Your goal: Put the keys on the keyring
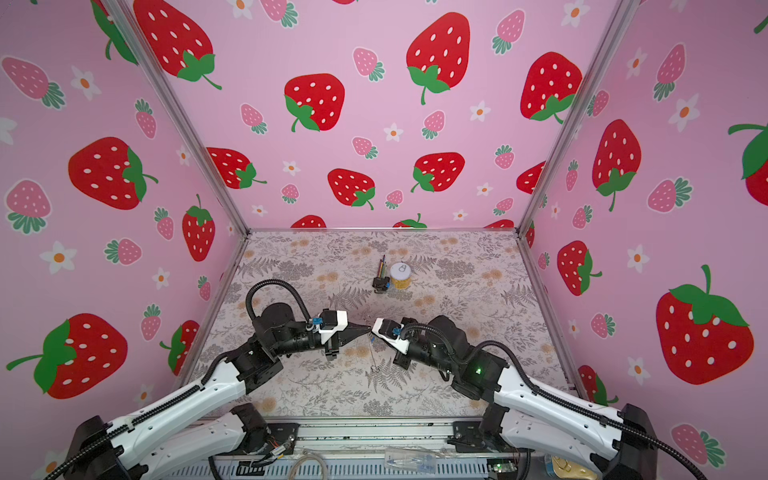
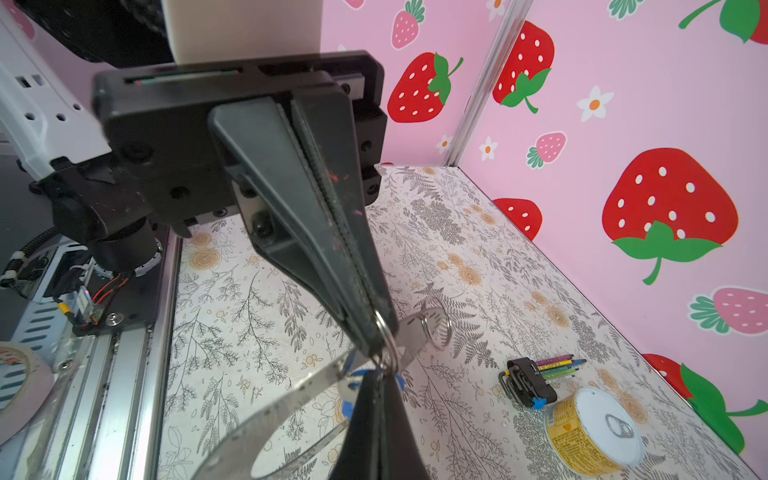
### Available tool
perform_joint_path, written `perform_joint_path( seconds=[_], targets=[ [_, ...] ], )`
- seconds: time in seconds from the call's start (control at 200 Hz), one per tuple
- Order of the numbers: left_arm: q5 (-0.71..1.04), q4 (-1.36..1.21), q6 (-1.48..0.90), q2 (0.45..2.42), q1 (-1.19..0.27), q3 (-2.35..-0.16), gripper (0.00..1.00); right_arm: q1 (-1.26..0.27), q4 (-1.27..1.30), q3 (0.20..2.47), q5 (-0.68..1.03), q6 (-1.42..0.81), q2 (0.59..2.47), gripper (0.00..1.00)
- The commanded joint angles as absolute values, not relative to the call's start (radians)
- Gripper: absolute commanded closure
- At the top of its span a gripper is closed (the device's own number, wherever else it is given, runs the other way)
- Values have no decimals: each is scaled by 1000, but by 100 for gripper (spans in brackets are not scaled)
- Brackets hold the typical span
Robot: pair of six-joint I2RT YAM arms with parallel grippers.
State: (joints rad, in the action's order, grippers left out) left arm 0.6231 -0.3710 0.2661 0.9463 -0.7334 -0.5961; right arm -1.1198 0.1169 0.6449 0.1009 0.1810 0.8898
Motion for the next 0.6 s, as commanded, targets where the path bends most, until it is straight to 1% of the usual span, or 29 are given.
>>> perform_joint_path(
  seconds=[0.0, 0.16, 0.295, 0.335, 0.445, 0.595],
  targets=[
    [507, -512, 240, 964, -762, -588, 100, -1148, 97, 682, 70, 192, 904, 100],
    [405, -583, 251, 978, -807, -568, 100, -1173, 106, 686, 39, 183, 904, 100],
    [391, -586, 258, 984, -818, -568, 100, -1186, 120, 683, 33, 181, 898, 100],
    [396, -578, 259, 981, -819, -569, 100, -1186, 110, 679, 27, 182, 884, 97],
    [455, -559, 269, 965, -814, -571, 100, -1186, 97, 644, 8, 189, 810, 90],
    [630, -532, 241, 978, -792, -603, 100, -1183, 94, 596, 19, 177, 672, 81]
  ],
)
